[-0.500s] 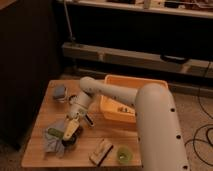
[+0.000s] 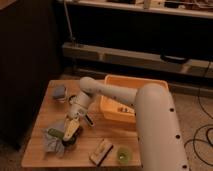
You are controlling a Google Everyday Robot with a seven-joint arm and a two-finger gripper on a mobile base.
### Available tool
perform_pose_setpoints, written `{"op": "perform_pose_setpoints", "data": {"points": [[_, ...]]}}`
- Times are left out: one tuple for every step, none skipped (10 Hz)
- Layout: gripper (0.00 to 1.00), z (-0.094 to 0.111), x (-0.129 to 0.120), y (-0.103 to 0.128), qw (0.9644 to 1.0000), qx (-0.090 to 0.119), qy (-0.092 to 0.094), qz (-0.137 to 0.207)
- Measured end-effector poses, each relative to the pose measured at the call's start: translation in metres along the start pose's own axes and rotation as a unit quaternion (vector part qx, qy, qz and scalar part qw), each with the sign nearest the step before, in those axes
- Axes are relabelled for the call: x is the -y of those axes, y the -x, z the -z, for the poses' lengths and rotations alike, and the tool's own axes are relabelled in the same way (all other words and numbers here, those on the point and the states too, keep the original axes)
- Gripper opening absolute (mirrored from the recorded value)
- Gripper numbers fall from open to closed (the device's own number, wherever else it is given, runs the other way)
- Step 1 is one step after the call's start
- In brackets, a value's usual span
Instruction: Place pepper in metal cup
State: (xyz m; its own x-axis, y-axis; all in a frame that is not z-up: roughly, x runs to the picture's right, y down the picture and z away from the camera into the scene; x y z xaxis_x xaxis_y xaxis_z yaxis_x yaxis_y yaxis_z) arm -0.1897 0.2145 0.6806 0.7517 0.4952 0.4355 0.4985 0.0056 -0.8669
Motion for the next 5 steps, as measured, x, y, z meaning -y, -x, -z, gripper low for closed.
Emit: {"op": "perform_pose_setpoints", "data": {"points": [[0.80,0.0001,-0.0001,0.0000,1.0000,0.000,0.000,0.001],[0.80,-0.0004,-0.0002,-0.0001,1.0000,0.000,0.001,0.003],[0.80,-0.0007,-0.0004,0.0001,1.0000,0.000,0.003,0.004],[0.80,-0.0008,-0.0006,0.0011,1.0000,0.001,0.003,0.008],[0.80,-0.0013,-0.0011,0.0016,0.9999,0.001,0.005,0.009]]}}
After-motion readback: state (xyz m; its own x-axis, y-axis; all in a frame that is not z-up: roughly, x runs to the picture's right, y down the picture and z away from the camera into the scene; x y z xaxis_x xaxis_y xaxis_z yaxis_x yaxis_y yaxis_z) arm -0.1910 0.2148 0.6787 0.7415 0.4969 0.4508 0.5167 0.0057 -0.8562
